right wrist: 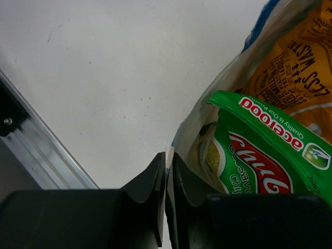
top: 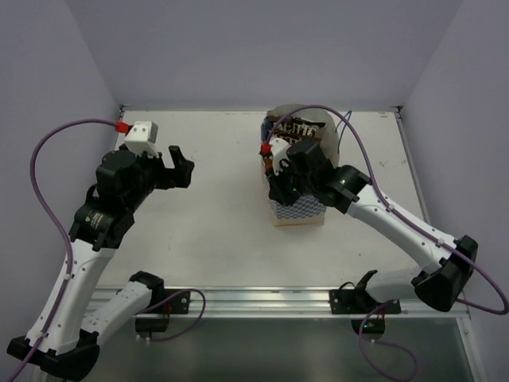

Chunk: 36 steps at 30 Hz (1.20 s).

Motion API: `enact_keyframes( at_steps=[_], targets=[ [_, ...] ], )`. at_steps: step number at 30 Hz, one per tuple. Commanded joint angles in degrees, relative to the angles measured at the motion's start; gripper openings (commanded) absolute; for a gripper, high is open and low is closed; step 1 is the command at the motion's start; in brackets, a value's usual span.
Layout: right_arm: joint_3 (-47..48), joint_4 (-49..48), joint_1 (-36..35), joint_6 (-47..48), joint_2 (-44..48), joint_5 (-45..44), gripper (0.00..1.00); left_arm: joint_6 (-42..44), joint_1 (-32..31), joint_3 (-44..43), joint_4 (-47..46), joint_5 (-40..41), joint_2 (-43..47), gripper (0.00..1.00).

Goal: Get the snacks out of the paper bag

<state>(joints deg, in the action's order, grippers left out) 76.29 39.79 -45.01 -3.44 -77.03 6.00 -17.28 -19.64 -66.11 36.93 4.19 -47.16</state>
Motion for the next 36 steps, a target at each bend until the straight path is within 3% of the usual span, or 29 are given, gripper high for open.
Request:
enact_keyframes(
  at_steps=[1, 5, 6, 9, 15, 18, 21, 27, 30, 36],
  targets=[
    [-1.85, 0.90, -0.60, -2.88, 2.76, 1.30, 0.16, 0.22, -0.22, -2.36, -3.26, -5.05, -1.35, 1.00],
    [-0.18, 2.92, -0.60, -2.45, 4.78, 0.24, 0.41, 2.25, -0.49, -4.63, -3.18, -13.04, -4.16, 1.00],
    [1.65, 3.53, -0.60, -2.45, 5.48, -0.72, 0.51, 2.51, -0.58, -5.34, -3.09, -14.19, -4.87, 1.00],
    [8.40, 8.80, -0.60, -2.88, 5.49, -3.53, 0.67, 2.95, -0.84, -8.93, -2.65, -18.24, -8.29, 1.00],
    [16.69, 14.53, -0.60, -4.55, 7.42, -11.17, 0.88, 2.86, -3.38, -18.61, -2.47, -21.59, -16.29, 1.00],
    [17.84, 13.30, -0.60, -6.31, 10.93, -18.90, 0.99, 3.56, -8.82, -24.75, -2.47, -20.01, -21.03, 1.00],
    [15.92, 10.93, -0.51, -8.50, 14.89, -30.66, 0.99, 5.23, -18.64, -31.61, -2.21, -15.97, -28.31, 1.00],
    [5.48, 9.87, 0.01, -19.83, 23.74, -54.83, 0.99, 11.19, -29.30, -45.94, -0.11, -10.43, -39.75, 1.00],
    [-1.02, 9.87, 0.54, -25.37, 30.24, -58.37, 0.99, 16.81, -34.84, -52.70, 2.43, -7.71, -47.73, 0.96],
    [-11.23, 9.87, 0.63, -32.94, 42.04, -60.05, 0.99, 25.17, -35.73, -60.11, 9.55, -7.35, -56.46, 0.86]
  ],
)
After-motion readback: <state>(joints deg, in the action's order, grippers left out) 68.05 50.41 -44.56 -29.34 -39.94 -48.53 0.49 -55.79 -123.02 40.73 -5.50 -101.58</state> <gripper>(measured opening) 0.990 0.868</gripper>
